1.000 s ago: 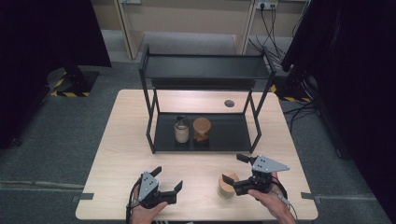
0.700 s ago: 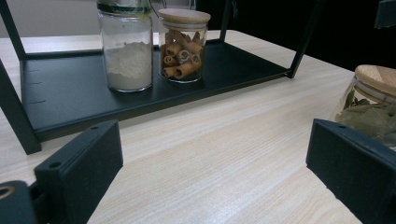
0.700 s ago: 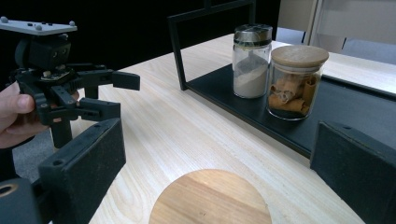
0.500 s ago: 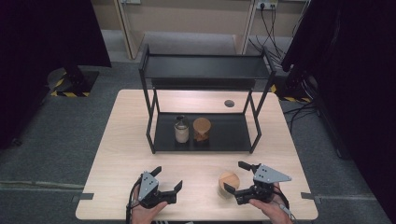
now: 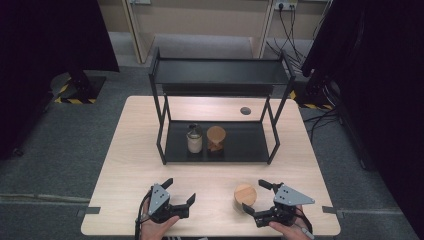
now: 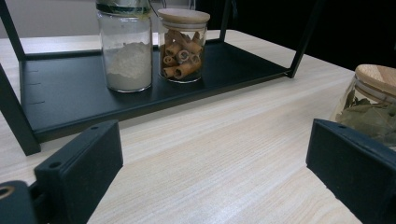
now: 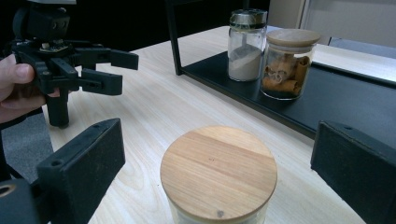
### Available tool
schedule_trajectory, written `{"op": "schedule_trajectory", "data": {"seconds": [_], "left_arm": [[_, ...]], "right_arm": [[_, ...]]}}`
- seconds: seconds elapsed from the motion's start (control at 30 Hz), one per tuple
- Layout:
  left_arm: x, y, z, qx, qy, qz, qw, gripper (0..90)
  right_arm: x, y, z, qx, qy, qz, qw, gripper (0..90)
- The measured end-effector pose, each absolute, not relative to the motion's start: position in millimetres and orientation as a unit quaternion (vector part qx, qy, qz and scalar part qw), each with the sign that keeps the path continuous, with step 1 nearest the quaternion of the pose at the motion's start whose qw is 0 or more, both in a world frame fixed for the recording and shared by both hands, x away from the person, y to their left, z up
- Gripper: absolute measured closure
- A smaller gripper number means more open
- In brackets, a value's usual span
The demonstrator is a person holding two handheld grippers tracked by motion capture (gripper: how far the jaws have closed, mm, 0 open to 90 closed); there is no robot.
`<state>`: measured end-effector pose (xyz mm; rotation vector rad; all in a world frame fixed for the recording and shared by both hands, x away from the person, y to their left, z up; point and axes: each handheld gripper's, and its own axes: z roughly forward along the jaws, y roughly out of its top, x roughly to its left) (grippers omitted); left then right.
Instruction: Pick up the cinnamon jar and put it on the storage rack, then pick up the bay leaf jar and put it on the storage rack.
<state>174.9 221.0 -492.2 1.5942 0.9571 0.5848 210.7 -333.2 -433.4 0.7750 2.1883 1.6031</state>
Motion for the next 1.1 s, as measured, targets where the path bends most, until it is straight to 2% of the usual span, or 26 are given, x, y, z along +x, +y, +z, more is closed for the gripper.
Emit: {"op": "schedule_trajectory", "data": {"seconds": [1.1], "left_arm": [[174.2,221.0,-492.1,0.676,0.404,0.25,0.563,2.8]], "right_arm": [[200.0,-334.6,-439.4,0.275,0.77,0.551,0.165,2.9]]}}
